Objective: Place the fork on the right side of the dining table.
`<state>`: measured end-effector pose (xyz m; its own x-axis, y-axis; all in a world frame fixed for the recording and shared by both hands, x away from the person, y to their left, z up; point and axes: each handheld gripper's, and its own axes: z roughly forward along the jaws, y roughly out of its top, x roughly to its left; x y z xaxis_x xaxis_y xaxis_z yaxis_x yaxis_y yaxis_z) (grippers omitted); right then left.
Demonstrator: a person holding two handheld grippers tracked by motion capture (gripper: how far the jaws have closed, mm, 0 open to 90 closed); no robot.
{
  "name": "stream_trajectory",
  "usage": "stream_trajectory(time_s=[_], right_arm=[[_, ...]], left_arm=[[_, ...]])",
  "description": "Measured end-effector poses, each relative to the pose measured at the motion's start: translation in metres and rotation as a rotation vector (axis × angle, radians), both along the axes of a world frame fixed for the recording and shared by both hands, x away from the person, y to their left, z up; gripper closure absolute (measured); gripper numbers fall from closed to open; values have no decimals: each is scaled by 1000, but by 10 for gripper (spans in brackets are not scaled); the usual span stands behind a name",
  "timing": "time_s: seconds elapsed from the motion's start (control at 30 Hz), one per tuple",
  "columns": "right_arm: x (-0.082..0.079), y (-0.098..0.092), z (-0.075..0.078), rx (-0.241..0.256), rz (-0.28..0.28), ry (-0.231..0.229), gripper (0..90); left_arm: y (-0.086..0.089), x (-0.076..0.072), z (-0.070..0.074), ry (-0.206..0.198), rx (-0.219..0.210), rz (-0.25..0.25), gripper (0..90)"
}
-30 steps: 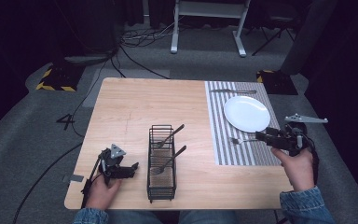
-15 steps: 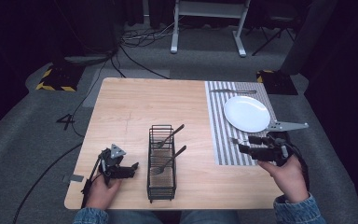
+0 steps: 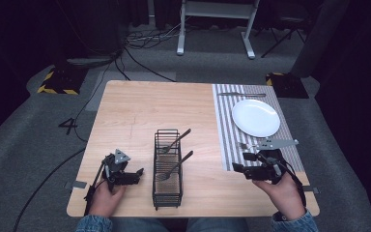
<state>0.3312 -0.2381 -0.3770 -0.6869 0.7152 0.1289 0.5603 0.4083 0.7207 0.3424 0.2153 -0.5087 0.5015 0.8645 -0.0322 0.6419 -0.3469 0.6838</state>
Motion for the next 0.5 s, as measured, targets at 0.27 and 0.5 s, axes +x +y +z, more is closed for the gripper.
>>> stream_trajectory(time_s=[0.27, 0.5], right_arm=[[-7, 10, -23, 30, 42, -42, 391], [-14, 19, -42, 17, 62, -48, 392]], left_arm=[[0, 0, 0, 0, 0, 0, 131], [0, 0, 0, 2, -1, -1, 131]])
